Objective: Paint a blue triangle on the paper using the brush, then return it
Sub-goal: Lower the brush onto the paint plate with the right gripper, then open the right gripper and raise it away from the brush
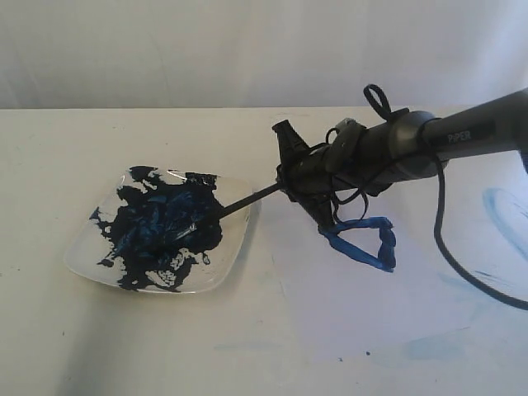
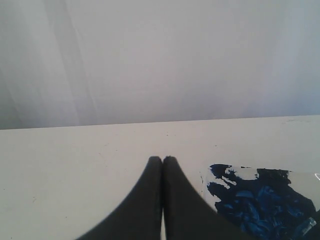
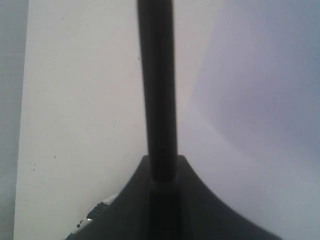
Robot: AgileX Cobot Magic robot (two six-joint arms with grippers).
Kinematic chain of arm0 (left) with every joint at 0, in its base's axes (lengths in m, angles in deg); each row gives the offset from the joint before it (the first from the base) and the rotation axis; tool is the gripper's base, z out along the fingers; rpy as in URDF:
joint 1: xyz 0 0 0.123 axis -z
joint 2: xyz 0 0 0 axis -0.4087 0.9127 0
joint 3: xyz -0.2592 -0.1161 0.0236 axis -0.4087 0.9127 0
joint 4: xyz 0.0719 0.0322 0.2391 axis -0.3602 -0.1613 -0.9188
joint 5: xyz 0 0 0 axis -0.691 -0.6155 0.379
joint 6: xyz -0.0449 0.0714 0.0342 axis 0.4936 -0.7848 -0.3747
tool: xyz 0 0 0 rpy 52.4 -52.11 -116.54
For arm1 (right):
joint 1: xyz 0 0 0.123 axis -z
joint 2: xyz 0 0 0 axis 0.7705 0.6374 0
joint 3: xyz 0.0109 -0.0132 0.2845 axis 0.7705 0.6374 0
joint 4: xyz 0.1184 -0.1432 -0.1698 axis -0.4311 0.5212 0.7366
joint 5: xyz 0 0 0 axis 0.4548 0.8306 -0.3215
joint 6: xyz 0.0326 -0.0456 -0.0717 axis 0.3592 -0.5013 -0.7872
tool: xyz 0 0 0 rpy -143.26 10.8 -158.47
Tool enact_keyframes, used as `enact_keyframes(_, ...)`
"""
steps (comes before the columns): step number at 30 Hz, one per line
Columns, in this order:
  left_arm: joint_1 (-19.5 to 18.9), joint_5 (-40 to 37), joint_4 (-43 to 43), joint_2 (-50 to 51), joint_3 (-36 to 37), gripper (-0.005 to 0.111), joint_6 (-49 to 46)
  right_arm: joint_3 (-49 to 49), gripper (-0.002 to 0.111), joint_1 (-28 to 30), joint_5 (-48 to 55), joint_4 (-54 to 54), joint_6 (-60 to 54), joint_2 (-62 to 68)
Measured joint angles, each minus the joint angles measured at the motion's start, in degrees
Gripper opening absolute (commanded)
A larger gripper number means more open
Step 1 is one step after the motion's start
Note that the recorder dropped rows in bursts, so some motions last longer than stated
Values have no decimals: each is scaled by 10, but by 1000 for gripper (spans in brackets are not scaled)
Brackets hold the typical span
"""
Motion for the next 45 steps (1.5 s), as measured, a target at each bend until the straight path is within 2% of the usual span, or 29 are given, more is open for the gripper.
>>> enact_keyframes(6,0,0,0,0,0,0,0,0,8,0,0,0,0,2)
enact_keyframes(15,0,0,0,0,0,0,0,0,33,0,0,0,0,14)
enact_keyframes(22,0,0,0,0,0,0,0,0,60,0,-1,1,-1,10)
enact_keyframes(26,0,0,0,0,0,0,0,0,65,4,6,9,-37,-16)
enact_keyframes(31,0,0,0,0,0,0,0,0,64,37,66,17,-119,-66)
enact_keyframes(35,0,0,0,0,0,0,0,0,54,63,127,81,-160,-109)
enact_keyframes(39,0,3,0,0,0,0,0,0,36,72,183,194,-165,-161)
enact_keyframes(45,0,3,0,0,0,0,-4,4,0,72,263,327,-168,-244)
